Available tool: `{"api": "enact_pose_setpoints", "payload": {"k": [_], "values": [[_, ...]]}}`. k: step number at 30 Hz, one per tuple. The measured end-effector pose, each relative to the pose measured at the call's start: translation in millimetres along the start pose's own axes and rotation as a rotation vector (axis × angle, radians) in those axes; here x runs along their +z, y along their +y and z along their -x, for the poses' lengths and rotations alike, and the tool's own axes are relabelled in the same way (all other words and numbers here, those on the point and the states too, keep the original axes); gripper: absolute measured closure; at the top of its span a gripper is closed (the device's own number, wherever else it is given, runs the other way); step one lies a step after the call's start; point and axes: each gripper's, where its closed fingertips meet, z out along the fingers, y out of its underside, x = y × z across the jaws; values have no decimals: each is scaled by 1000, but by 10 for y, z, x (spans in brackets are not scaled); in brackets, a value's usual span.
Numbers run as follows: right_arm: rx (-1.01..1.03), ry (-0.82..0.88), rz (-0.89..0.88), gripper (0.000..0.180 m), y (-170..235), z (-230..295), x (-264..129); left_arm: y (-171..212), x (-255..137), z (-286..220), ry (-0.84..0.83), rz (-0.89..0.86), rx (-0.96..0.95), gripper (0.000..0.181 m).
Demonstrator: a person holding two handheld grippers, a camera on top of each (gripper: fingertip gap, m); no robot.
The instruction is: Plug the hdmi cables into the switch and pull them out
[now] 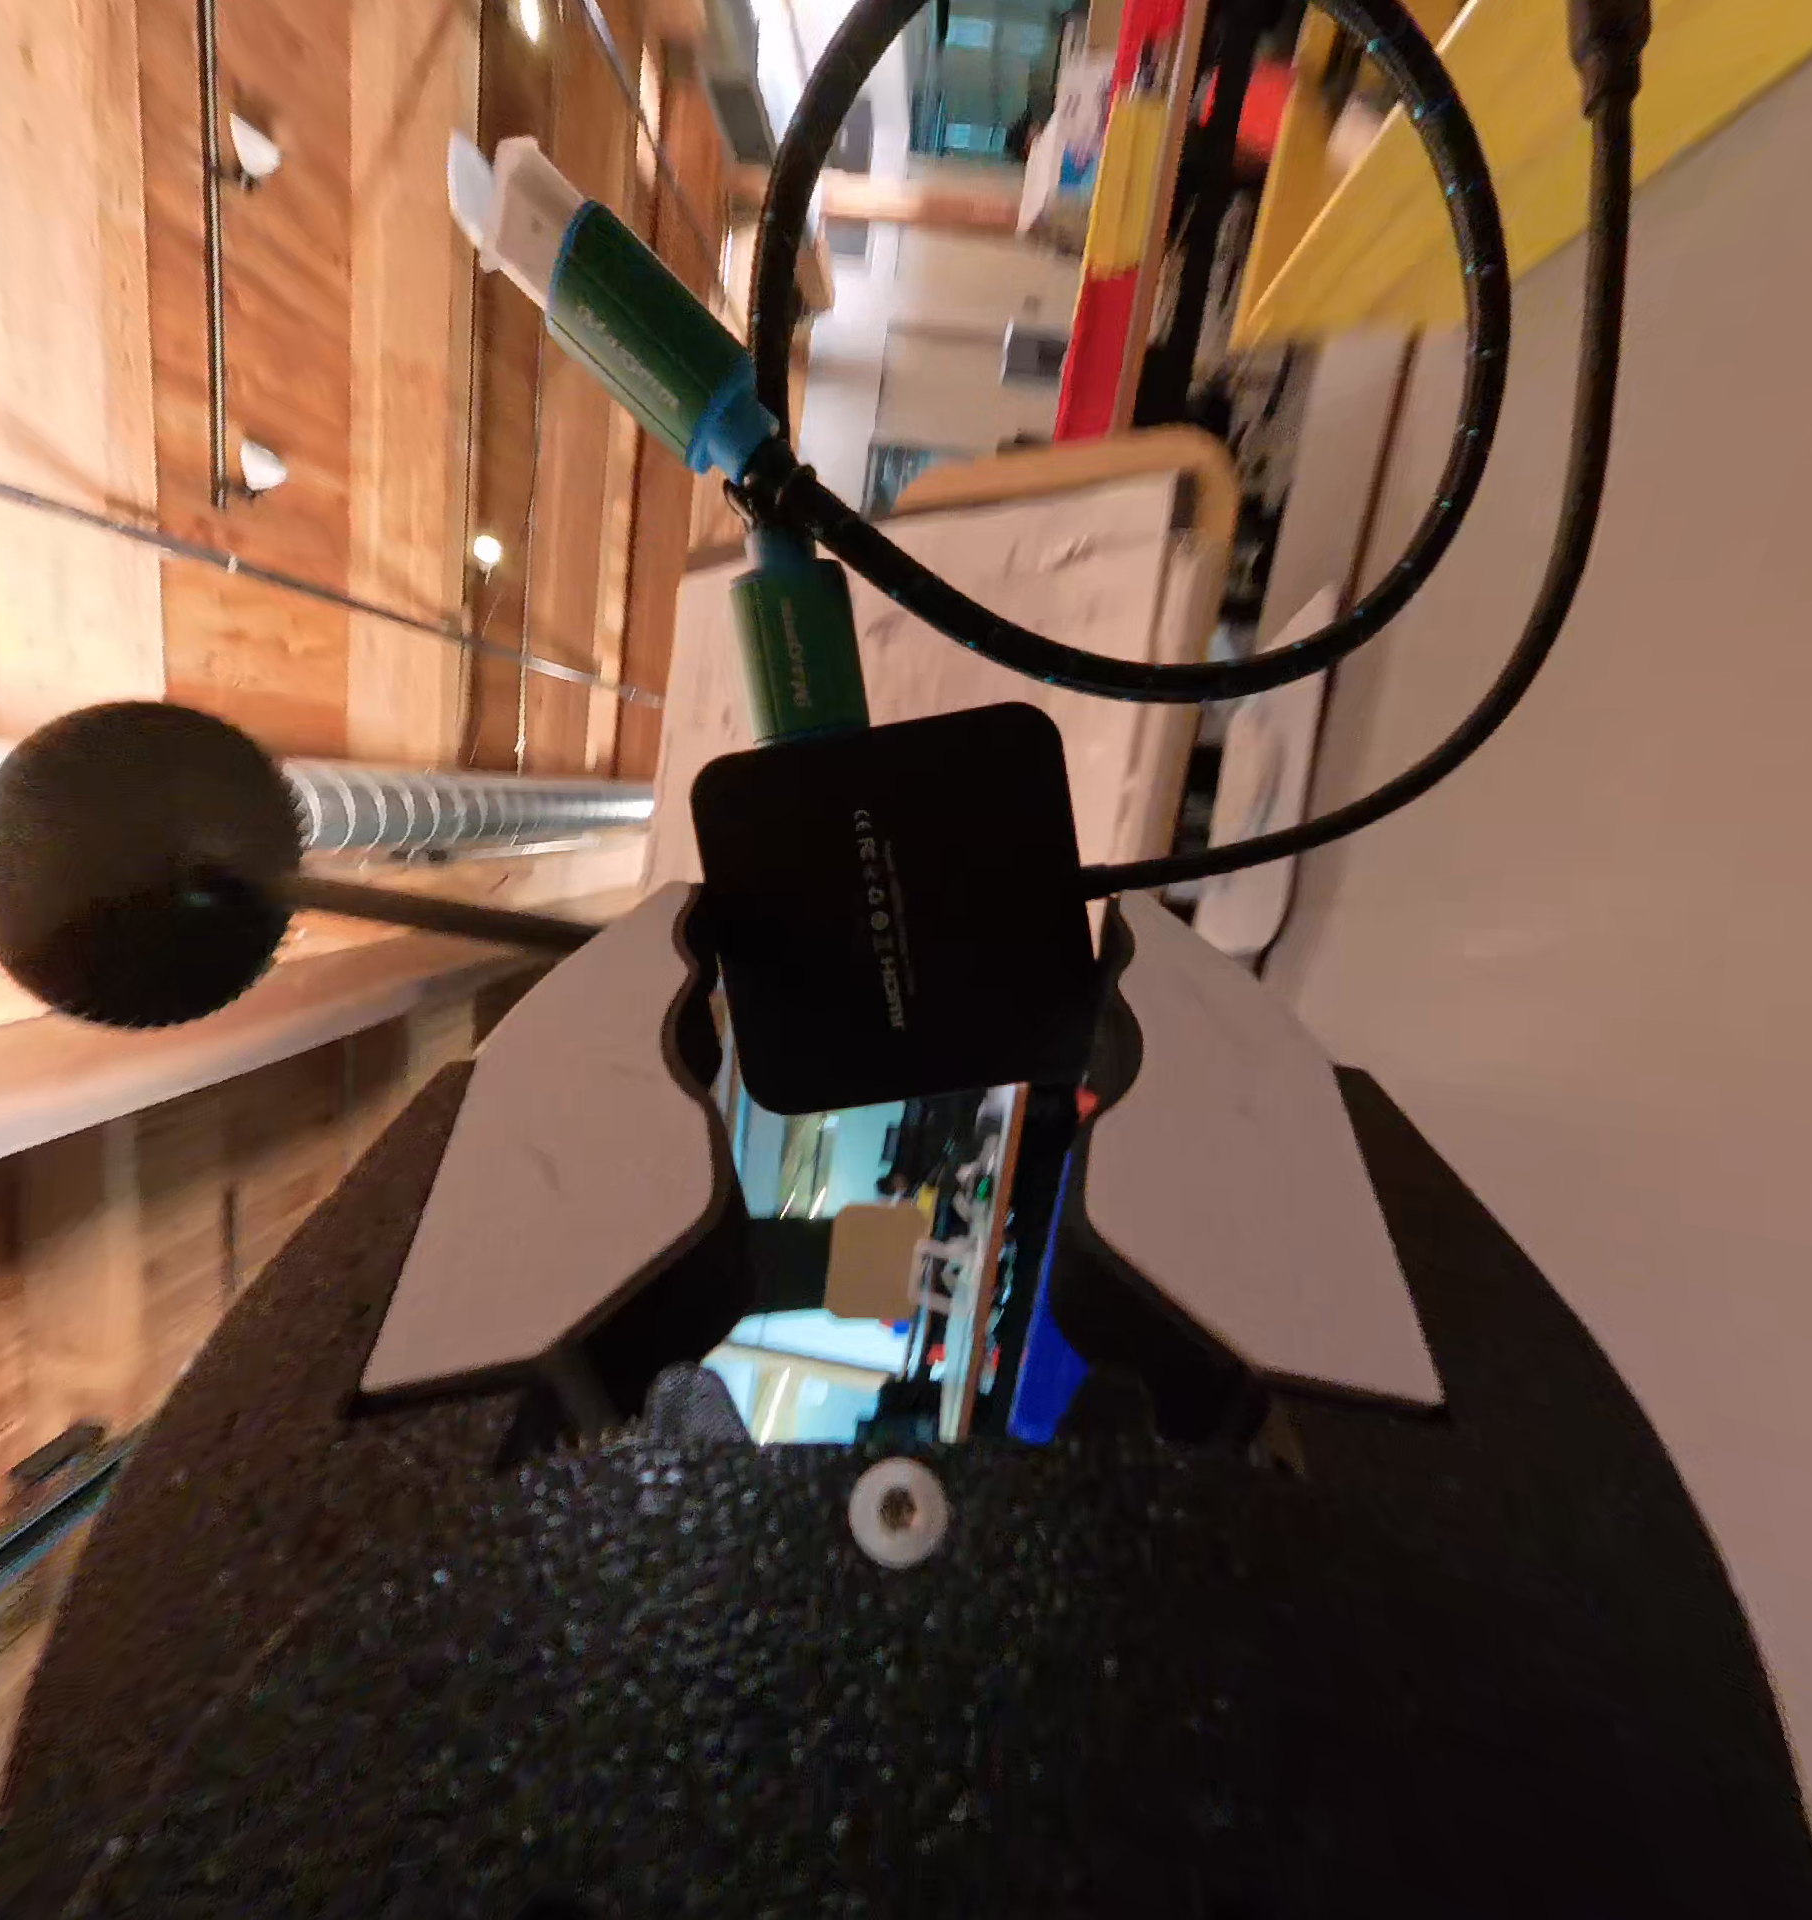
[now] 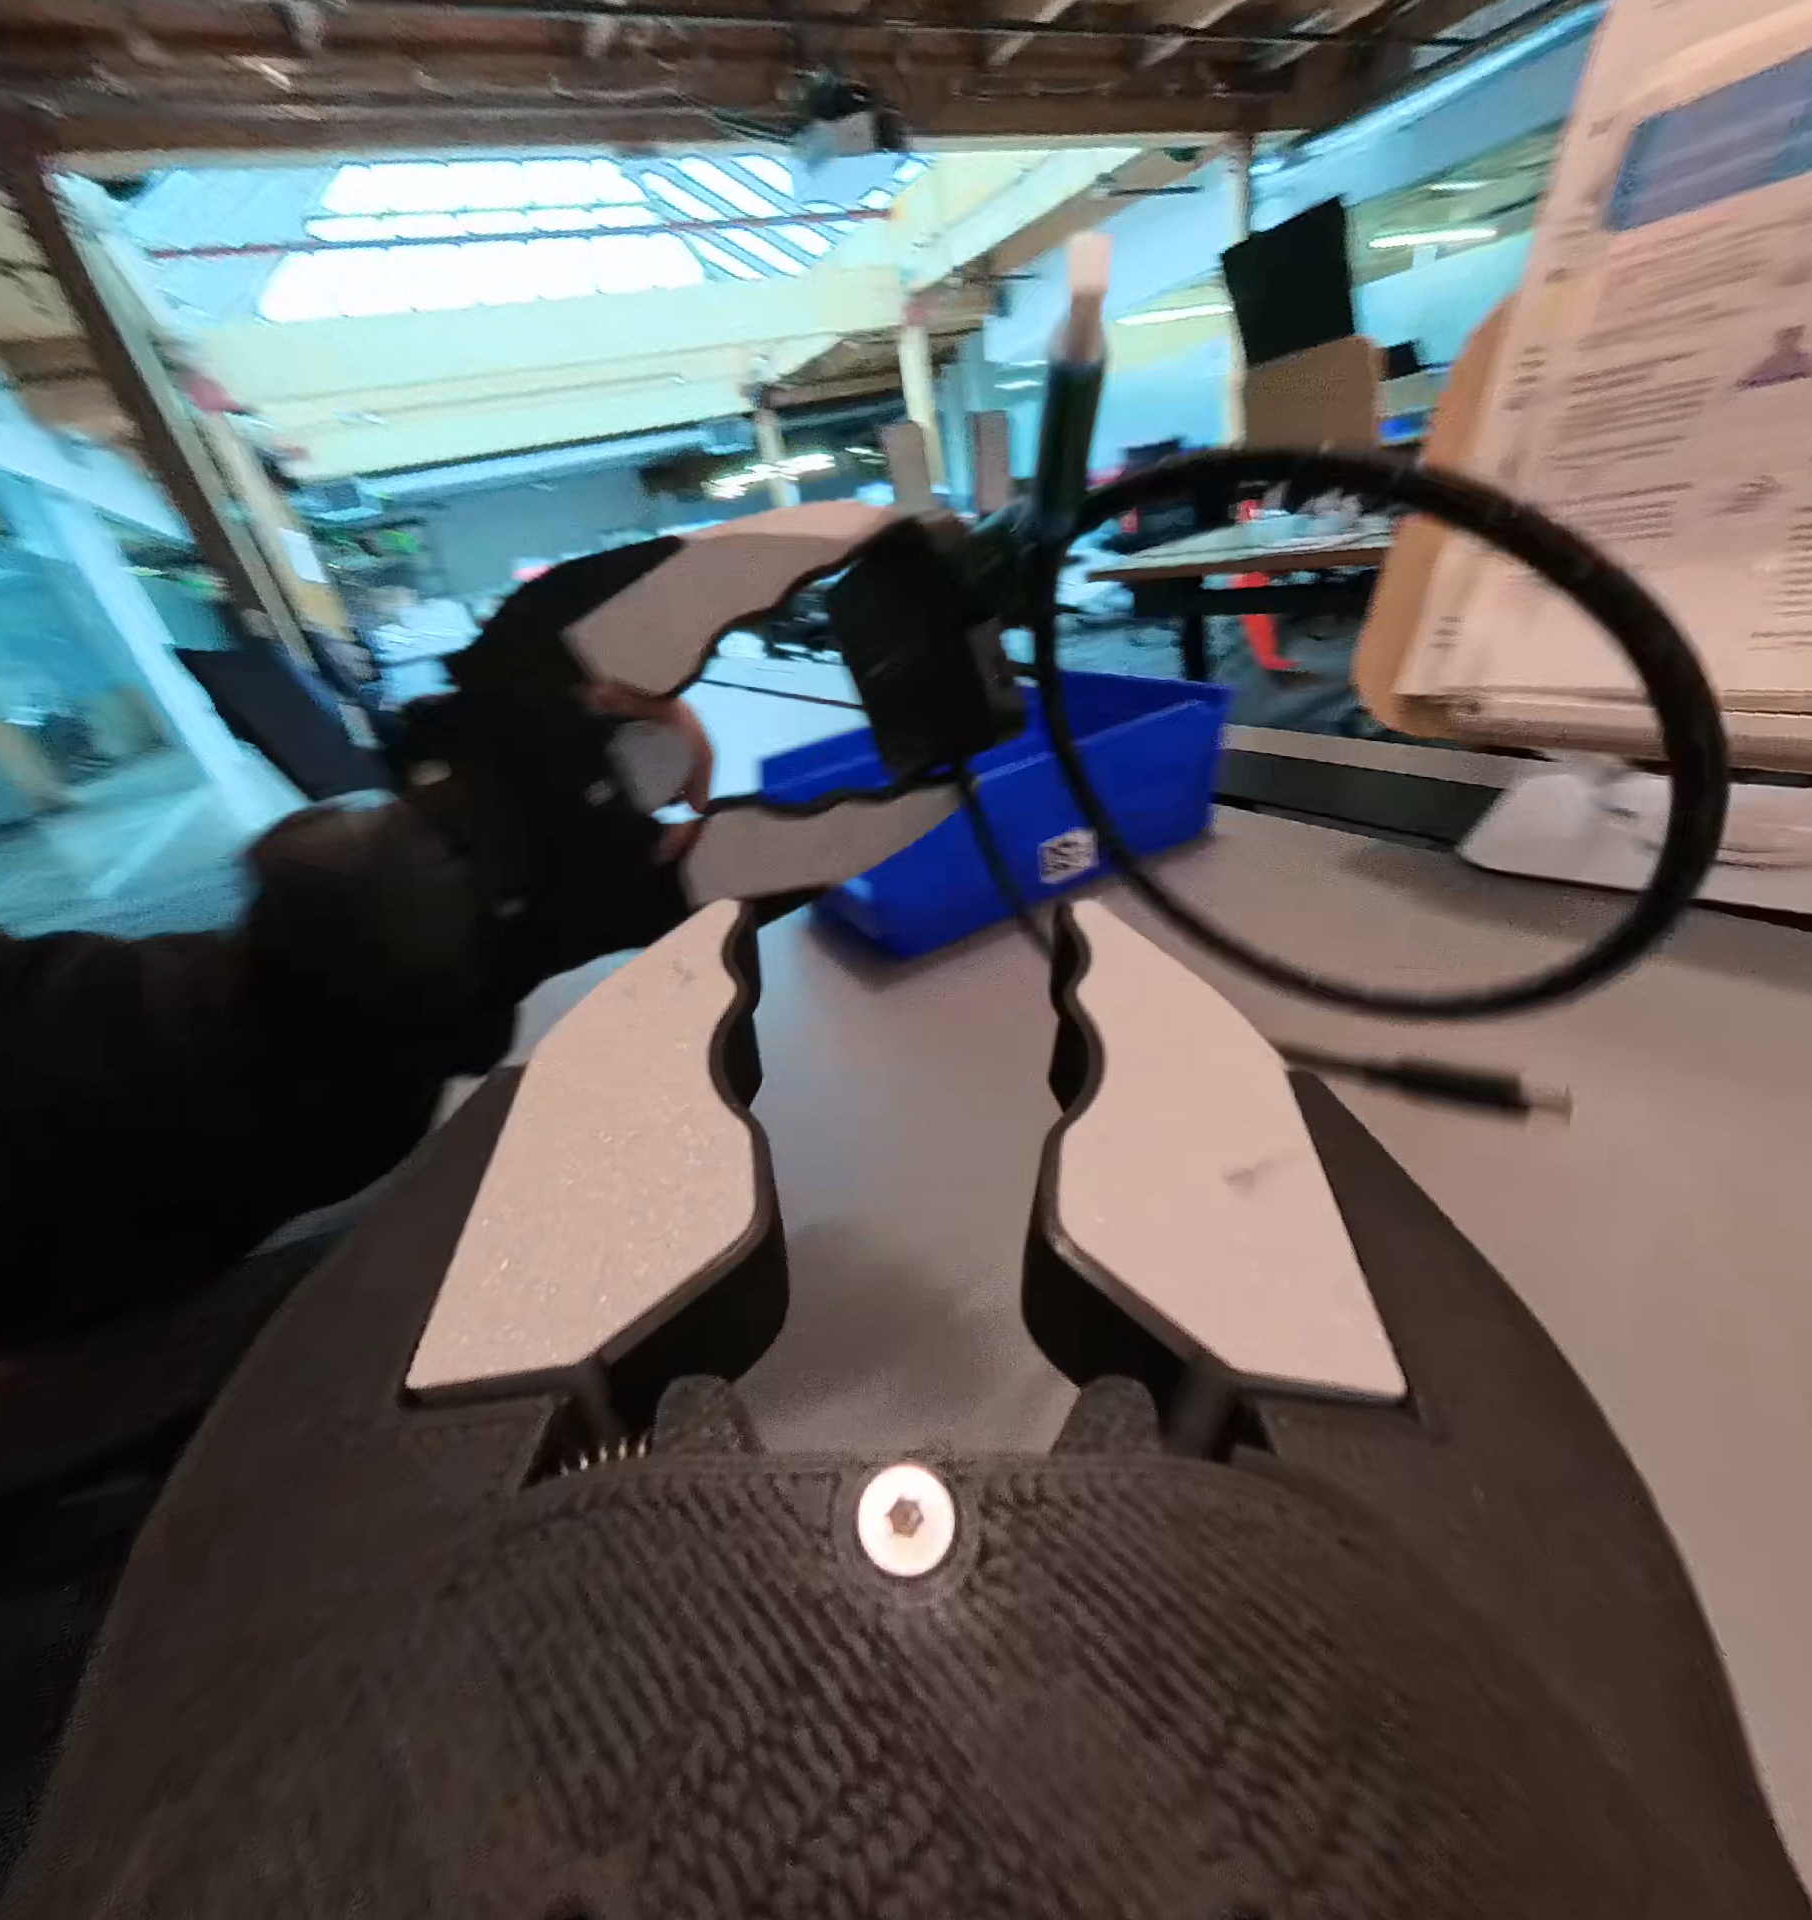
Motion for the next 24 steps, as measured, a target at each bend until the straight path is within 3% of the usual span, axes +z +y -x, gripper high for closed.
{"api": "enact_pose_setpoints", "payload": {"k": [3,9,10,11,17,18,24], "values": [[-32,102,32,117,137,-259,-18,-399,-59,-327,60,-109,-52,111],[-47,19,125,123,378,-275,-35,-884,-206,-704,194,-301,-68,111],[-24,-14,130,134,406,-247,-30,-911,-217,-716,200,-314,-58,111],[-5,-35,141,158,438,-243,-30,-926,-226,-722,209,-321,-49,111],[46,-114,170,169,481,-206,-43,-928,-295,-740,272,-363,-84,111],[94,-115,161,160,457,-205,-40,-920,-310,-709,285,-374,-120,112],[695,-331,6,160,178,-136,-131,-908,-468,-453,468,-512,-549,102]]}}
